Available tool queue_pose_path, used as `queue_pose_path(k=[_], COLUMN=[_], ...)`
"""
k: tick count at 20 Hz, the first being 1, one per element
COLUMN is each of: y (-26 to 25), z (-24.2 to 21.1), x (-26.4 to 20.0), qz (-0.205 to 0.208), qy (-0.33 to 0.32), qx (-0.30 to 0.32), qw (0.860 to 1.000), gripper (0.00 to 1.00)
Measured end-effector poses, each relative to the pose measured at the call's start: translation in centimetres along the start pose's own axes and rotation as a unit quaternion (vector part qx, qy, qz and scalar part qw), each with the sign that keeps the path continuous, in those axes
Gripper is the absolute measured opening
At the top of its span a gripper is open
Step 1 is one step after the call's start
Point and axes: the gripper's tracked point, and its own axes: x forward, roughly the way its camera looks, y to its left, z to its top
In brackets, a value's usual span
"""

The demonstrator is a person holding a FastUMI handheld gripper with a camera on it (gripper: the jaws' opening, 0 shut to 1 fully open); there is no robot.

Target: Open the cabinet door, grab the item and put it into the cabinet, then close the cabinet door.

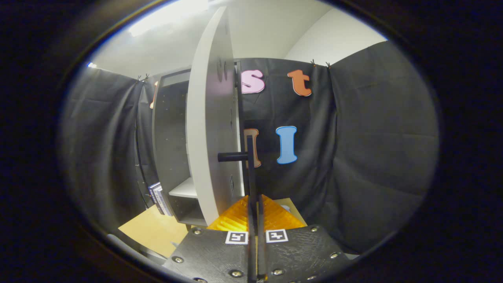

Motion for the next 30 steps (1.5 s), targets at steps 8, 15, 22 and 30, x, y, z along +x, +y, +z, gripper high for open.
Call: queue_pose_path(k=[8, 15, 22, 30], y=[-0.4, 1.6, 9.3, 21.1], z=[-0.3, 1.4, -0.4, -8.2], x=[-2.0, -6.3, -10.4, -6.4], qz=[-0.004, -0.022, -0.013, 0.018], qy=[0.000, -0.022, -0.026, 0.026], qx=[-0.020, -0.006, 0.014, 0.017], qw=[1.000, 0.999, 0.999, 0.999], gripper=[0.03, 0.03, 0.27, 0.60])
